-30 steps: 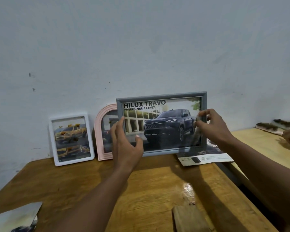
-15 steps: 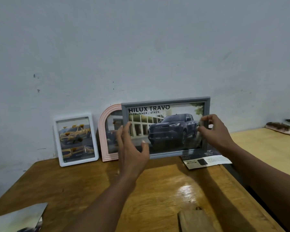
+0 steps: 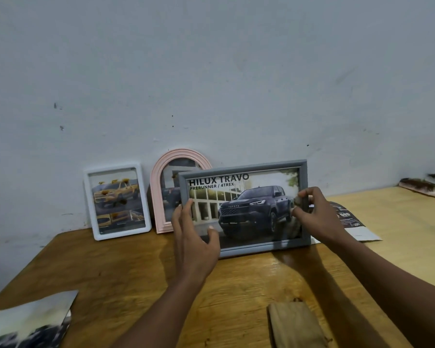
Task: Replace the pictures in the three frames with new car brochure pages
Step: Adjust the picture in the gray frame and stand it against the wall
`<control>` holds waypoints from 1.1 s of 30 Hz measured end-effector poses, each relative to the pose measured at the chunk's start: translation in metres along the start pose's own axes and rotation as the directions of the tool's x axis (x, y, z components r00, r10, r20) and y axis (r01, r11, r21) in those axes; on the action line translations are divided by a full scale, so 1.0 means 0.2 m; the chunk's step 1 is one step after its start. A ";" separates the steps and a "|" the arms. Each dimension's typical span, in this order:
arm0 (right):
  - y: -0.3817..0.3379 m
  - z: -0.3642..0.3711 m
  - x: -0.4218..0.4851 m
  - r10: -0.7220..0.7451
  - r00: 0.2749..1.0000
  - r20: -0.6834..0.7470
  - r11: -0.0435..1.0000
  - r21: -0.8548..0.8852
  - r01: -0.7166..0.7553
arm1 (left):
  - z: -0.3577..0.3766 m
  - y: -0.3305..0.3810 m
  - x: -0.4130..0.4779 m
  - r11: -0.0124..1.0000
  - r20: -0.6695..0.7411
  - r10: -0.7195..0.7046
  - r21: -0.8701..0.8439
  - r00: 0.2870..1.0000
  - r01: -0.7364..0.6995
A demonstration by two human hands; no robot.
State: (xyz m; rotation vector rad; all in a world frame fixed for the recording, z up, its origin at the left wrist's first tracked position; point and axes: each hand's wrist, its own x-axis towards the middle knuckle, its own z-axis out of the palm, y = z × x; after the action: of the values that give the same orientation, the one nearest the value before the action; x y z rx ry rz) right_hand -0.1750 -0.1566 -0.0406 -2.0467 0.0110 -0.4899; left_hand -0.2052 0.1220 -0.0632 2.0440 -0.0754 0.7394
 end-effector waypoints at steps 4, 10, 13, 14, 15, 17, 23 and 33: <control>-0.03 0.05 -0.03 0.042 0.999 -0.001 0.998 0.049 -0.042 | -0.07 -0.05 -0.02 0.999 -0.031 -0.041 0.024 0.999 0.042; -0.02 0.11 -0.04 0.092 0.995 0.032 0.989 0.113 -0.095 | -0.09 -0.08 -0.02 0.999 -0.065 -0.037 0.024 0.997 0.038; -0.02 0.10 -0.03 0.115 0.991 0.069 0.978 0.167 -0.125 | -0.08 -0.09 -0.01 1.000 -0.089 -0.025 -0.018 0.996 0.023; -0.03 0.09 -0.02 0.121 0.989 0.089 0.975 0.177 -0.136 | -0.08 -0.09 -0.01 0.999 -0.100 -0.019 -0.035 0.995 0.016; -0.03 0.09 0.00 0.125 0.986 0.111 0.972 0.185 -0.144 | -0.08 -0.09 0.01 0.999 -0.112 -0.013 -0.049 0.994 0.007; -0.05 0.07 0.04 0.118 0.983 0.138 0.971 0.191 -0.143 | -0.07 -0.07 0.04 0.998 -0.126 0.009 -0.068 0.992 -0.017; -0.11 -0.01 0.24 0.075 0.990 0.123 0.976 0.194 -0.098 | 0.04 0.03 0.19 0.996 -0.067 0.045 -0.079 0.997 -0.051; 0.12 -0.27 0.52 0.148 0.989 0.017 0.977 0.150 -0.149 | 0.52 0.17 0.34 0.998 0.166 0.054 -0.037 0.985 -0.048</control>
State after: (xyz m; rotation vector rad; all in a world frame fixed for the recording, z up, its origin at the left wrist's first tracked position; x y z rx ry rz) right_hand -0.0934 -0.2357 -0.0016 -1.8822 0.1191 -0.3799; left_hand -0.1117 0.0362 -0.0421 2.0753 -0.2351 0.5923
